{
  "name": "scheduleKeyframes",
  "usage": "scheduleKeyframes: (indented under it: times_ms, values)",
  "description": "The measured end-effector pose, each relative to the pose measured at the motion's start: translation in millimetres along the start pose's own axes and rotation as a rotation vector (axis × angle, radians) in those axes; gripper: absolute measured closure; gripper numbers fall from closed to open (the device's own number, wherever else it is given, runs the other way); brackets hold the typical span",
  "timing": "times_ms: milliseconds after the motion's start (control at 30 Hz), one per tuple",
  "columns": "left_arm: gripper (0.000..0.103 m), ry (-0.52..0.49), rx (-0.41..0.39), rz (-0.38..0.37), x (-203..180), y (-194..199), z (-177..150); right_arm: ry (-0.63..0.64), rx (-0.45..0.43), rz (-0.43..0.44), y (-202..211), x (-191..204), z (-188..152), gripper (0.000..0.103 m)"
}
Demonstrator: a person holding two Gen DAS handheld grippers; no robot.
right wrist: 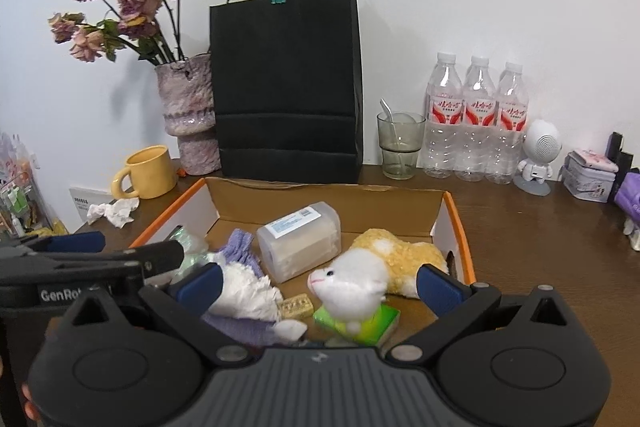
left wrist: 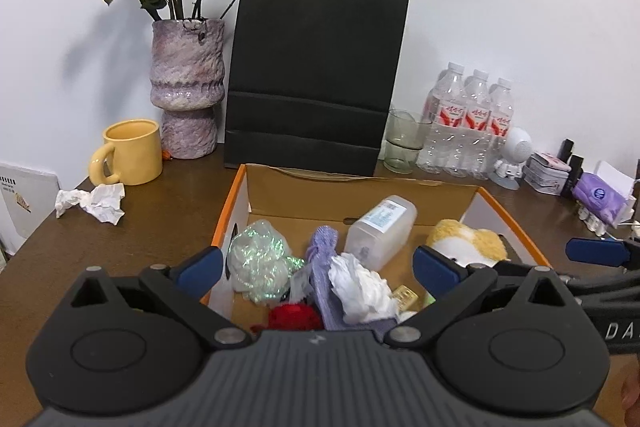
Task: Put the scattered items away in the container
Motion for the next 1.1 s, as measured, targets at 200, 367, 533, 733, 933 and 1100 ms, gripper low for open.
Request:
scheduleKeyframes:
  times_ms: [200,367,533,733,933,1100]
  values:
    - [0.000,-0.036,0.016,0.029,-5,40,-1,0.015,0.004,-0.008,38,8,-12,0.000]
    - [0.000,-0.095,0.020,0.076,-11,74,-1,0.006,0.010,-0.014,69,15,-21,0.000]
    - [0.000,-0.089,0.019,0.090,-13,104,-2,-0.026,0.020,-0.014,97,19,-25,0.000]
    - [0.000,-0.066,0.044,0.093,-15,124,-6,-0.076,0.042,-0.006,118,23,-30,0.000]
    - [0.000,-0.074,0.063,0.107,-17,131,-10,-0.104,0.069,-0.018,125,23,-35,0.000]
    - [0.000,-0.069,0.070,0.110,-16,133,-10,-0.087,0.075,-0.034,129,26,-37,0.000]
Point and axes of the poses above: each gripper's, at about its wrist camera, not at the fingertips, and y roughly against the way its jaws point, x to its left, z to its top, the point moved 5 cm from there along -y, roughly the way its jaws point, and after that the axes turned 15 degrees about -y, right-handed, at the moved point
